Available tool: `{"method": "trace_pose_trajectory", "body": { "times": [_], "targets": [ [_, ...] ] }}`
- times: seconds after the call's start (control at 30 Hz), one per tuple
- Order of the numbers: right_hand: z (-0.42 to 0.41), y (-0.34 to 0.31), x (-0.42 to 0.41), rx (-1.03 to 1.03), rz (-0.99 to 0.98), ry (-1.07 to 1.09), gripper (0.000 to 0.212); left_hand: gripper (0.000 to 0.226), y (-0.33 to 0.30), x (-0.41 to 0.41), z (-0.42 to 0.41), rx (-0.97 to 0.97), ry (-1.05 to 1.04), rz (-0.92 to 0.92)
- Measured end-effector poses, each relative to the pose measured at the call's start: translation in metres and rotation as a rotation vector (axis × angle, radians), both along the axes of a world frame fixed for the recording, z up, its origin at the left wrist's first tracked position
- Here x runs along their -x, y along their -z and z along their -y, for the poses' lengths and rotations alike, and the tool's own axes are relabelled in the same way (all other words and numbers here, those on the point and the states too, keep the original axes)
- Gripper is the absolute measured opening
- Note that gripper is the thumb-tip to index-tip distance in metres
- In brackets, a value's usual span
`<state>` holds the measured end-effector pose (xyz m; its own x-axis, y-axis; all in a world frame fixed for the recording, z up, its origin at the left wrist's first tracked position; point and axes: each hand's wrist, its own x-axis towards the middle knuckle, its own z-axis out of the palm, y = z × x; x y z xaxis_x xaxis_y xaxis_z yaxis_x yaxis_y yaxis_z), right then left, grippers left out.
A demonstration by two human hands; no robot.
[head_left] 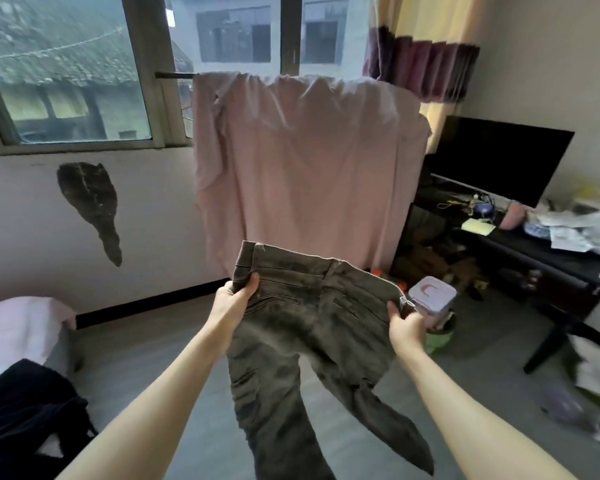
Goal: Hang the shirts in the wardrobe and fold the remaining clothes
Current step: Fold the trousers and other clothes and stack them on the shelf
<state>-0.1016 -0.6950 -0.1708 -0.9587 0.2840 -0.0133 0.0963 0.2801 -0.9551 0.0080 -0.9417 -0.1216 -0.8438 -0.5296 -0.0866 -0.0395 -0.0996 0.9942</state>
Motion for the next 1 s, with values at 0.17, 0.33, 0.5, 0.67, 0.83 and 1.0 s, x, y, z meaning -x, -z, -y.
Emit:
{"method": "trace_pose_trajectory", "body": {
  "times": [0.17, 0.33, 0.5, 0.67, 0.83, 1.0],
  "targets": [
    [0.019, -0.022, -0.011, -0.078, -0.073, 0.034, 0.037, 0.016, -0.005, -0.001, -0.006, 0.081, 0.039, 0.002],
    [0.020, -0.039, -0.021, -0.093, -0.080, 0.070, 0.043, 0.018, 0.001, 0.002, -0.021, 0.161, 0.005, -0.001],
    [0.001, -0.050, -0.028, -0.039, -0.053, 0.042, 0.041, 0.035, 0.016, 0.001, -0.036, 0.301, -0.070, 0.093],
    [0.018, -0.036, -0.061, 0.038, -0.078, -0.166, 0.019, 0.027, 0.032, -0.010, -0.069, 0.446, 0.046, 0.045],
    [0.033, -0.003, -0.089, 0.202, -0.029, -0.354, 0.017, 0.026, 0.055, -0.022, -0.094, 0.719, 0.215, -0.009],
    [0.036, 0.017, -0.104, 0.345, 0.120, -0.441, 0.023, 0.035, 0.074, -0.030, -0.094, 0.884, 0.371, 0.120]
  ]
}}
